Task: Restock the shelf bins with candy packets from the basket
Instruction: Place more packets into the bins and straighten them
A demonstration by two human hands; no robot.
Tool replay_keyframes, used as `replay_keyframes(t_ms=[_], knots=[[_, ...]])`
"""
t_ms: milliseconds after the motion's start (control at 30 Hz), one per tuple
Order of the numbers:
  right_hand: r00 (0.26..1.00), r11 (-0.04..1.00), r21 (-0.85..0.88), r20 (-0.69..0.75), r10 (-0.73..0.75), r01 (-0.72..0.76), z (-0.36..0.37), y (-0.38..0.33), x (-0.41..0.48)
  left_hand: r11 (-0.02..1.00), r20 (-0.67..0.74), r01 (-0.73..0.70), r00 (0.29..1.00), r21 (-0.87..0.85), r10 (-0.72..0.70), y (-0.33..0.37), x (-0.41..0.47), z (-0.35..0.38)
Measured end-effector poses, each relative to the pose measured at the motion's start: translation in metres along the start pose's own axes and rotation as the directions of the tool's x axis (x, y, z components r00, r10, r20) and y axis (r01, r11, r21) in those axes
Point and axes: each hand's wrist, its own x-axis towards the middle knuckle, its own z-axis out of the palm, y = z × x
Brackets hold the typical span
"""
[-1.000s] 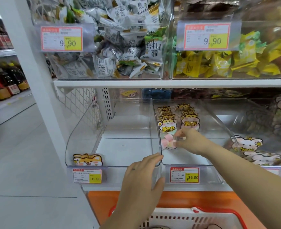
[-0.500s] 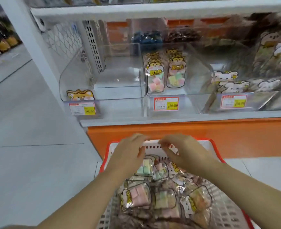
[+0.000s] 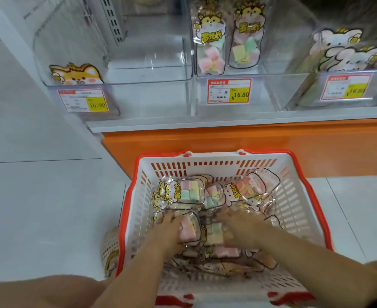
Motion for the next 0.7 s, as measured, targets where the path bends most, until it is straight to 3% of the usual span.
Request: replay_keyframes(t_ms=[167, 400, 700], knots=[[0.996, 0.997, -0.04, 0.061, 0.063, -0.061, 0.022, -0.002, 0.006, 0.995, -0.099, 0.091, 0.991, 0.04, -0.087, -0.01, 0.004, 0.011], [0.989, 0.988, -0.049, -0.02, 0.144, -0.145, 0.022, -0.012, 0.007, 0.985, -0.092, 0.169, 0.982, 0.046, -0.164, -0.016, 0.008, 0.001], [0.968, 0.866, 0.442, 0.018, 0.251, -0.233, -0.002, 0.01, -0.006, 0.981, -0.029, 0.136, 0.99, -0.136, -0.141, -0.013, 0.0, -0.028]])
